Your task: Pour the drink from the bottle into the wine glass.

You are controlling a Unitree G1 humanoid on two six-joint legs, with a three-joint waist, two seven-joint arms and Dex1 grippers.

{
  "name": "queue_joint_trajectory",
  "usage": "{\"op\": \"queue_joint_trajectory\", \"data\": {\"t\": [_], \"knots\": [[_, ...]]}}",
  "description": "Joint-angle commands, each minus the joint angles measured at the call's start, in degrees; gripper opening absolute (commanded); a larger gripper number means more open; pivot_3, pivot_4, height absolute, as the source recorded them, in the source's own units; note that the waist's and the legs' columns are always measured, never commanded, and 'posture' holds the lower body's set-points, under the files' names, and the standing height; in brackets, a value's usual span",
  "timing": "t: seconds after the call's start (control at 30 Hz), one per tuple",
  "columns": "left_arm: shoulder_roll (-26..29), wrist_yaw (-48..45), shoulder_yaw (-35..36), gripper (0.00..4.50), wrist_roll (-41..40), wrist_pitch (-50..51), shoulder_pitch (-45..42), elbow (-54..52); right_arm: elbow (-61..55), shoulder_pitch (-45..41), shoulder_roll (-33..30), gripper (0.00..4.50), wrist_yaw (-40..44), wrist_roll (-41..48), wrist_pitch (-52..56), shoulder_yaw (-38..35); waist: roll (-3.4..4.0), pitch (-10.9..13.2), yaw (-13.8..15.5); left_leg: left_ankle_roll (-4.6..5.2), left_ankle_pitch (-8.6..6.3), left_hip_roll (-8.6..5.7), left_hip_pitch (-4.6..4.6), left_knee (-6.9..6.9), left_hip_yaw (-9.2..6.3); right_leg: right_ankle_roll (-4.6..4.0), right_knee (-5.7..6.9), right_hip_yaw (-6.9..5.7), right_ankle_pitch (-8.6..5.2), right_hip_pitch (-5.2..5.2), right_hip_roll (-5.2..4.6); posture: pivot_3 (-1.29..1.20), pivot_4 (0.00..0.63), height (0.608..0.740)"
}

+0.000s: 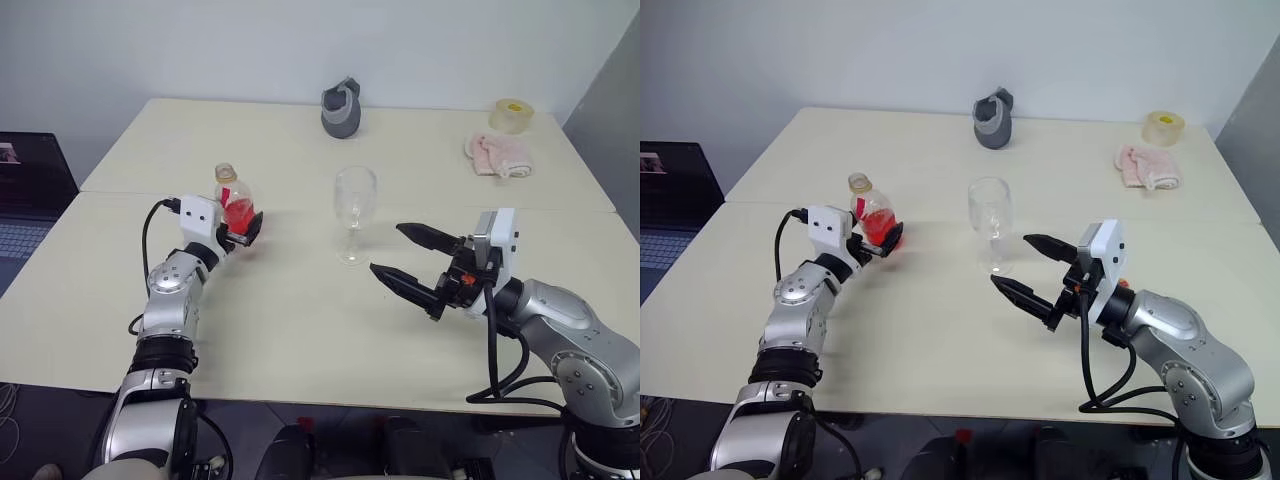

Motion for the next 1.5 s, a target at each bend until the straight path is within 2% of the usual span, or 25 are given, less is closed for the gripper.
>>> {"op": "queue_joint_trajectory", "data": {"t": [0.03, 0.43, 0.6, 0.7, 0.87, 1.07, 1.23, 1.5], "knots": [[1.63, -1.04, 0.9, 4.5, 0.34, -3.01, -2.63, 3.25, -1.63, -0.14, -0.66, 4.47, -0.41, 1.2, -0.21, -1.15, 0.0, 0.0, 0.01, 0.0, 0.0, 0.0, 0.0, 0.0, -0.01, 0.0, 0.01, -0.01, 0.0, 0.0, 0.0, 0.0, 0.15, 0.74], [2.08, -4.87, 0.28, 4.5, 1.68, -11.82, -12.7, 21.34, -1.29, -0.64, -0.31, 4.47, -1.9, 2.4, 0.61, -1.29, -0.01, 0.0, -0.01, 0.01, 0.0, -0.14, -0.05, 0.02, -0.03, 0.0, 0.0, -0.07, 0.0, -0.01, 0.0, 0.0, 0.15, 0.74], [1.55, -5.83, 0.47, 4.5, 1.78, -14.13, -15.4, 25.63, -1.84, -0.43, -0.55, 4.47, -2.43, 2.71, 0.85, -0.95, -0.01, 0.0, -0.1, 0.01, 0.0, -0.16, -0.05, 0.02, -0.03, 0.0, 0.01, -0.07, 0.0, -0.02, 0.0, 0.0, 0.15, 0.74], [1.33, -6.52, 0.95, 3.88, 1.16, -14.23, -15.94, 26.53, -1.88, -0.4, -0.64, 4.5, -2.92, 2.63, 0.67, -1.02, -0.01, 0.0, -0.12, 0.01, 0.0, -0.15, -0.06, 0.02, -0.04, 0.0, 0.02, -0.07, 0.0, -0.03, 0.01, 0.0, 0.15, 0.74], [1.59, -6.9, 1.19, 2.43, 0.99, -14.5, -16.42, 27.11, -1.56, -0.62, -0.85, 4.5, -3.22, 2.22, 0.3, -1.04, -0.02, 0.0, -0.09, 0.01, 0.0, -0.15, -0.07, 0.03, -0.06, 0.0, 0.02, -0.08, 0.0, -0.02, 0.0, 0.0, 0.15, 0.74], [1.91, -6.93, 1.42, 1.44, 0.94, -14.53, -16.99, 26.97, -0.99, -0.8, -0.83, 4.5, -3.21, 2.07, -0.06, -0.8, -0.02, 0.0, -0.1, 0.01, 0.0, -0.15, -0.08, 0.03, -0.07, 0.0, 0.02, -0.08, 0.0, -0.03, 0.01, 0.0, 0.15, 0.74], [1.74, -6.7, 0.6, 1.04, 1.59, -13.8, -17.53, 25.03, -0.36, -1.24, -0.73, 4.5, -2.98, 1.75, -0.44, -0.59, -0.02, 0.0, -0.1, 0.01, 0.0, -0.15, -0.09, 0.04, -0.08, 0.0, 0.02, -0.09, 0.0, -0.04, 0.01, 0.0, 0.15, 0.74], [2.66, -10.85, -3.73, 1.01, 5.08, -10.97, -26.37, 23.72, 1.32, -4.86, -1.27, 4.5, -3.11, 0.66, 0.26, 0.16, -0.05, 0.02, -0.09, 0.0, 0.01, -0.41, -0.17, 0.1, -0.08, 0.0, 0.02, -0.18, 0.0, -0.05, 0.01, 0.0, 0.15, 0.74]]}}
